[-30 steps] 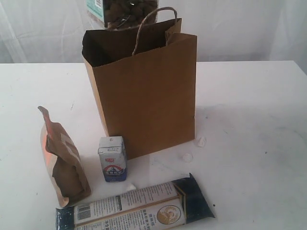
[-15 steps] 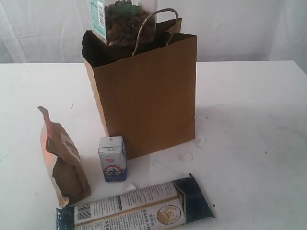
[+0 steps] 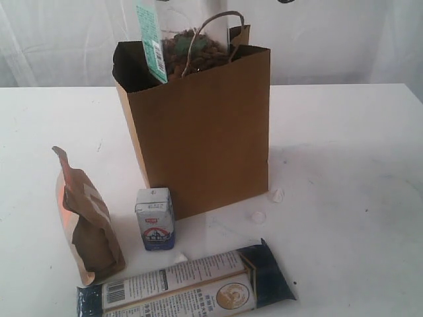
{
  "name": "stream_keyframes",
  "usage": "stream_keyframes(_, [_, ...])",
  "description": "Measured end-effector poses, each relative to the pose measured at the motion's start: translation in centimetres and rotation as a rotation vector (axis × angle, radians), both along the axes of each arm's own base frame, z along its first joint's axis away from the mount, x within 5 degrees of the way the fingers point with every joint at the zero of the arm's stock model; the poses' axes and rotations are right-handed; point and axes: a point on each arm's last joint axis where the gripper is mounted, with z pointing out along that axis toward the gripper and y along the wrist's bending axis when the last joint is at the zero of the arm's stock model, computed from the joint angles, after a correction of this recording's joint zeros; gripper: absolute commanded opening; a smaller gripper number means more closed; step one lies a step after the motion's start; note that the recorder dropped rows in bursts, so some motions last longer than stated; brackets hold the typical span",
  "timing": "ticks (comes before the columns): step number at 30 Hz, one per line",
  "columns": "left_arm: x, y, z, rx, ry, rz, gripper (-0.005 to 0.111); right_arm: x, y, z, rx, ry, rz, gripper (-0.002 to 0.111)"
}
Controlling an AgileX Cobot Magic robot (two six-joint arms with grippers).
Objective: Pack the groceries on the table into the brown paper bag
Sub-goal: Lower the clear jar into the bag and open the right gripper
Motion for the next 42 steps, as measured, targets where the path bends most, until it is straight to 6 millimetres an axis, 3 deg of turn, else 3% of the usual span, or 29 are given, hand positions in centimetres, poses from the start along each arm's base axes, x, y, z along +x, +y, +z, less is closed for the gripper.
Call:
stream_keyframes(12, [0.0,0.0,0.0,0.0,0.0,0.0,0.0,0.4,-0.4,-0.8,-0.219,-0.106,-0.019,0.032])
stream_keyframes(24, [0.0,0.0,0.0,-0.002,0.0,0.001,0.0,1.4,0.7,-4.0,-0.246,0.04,0.033,0.033])
stream_keyframes(33, [0.0,0.0,0.0,-0.002,-0.001,0.002,0.0,1.8,0.9,-5.0,-0.227,0.103,0.03,0.07])
stream_keyframes(42, [0.0,0.0,0.0,-0.002,-0.001,0.002,0.0,1.3,1.1,-5.4,-0.257,0.14,0.085,0.071])
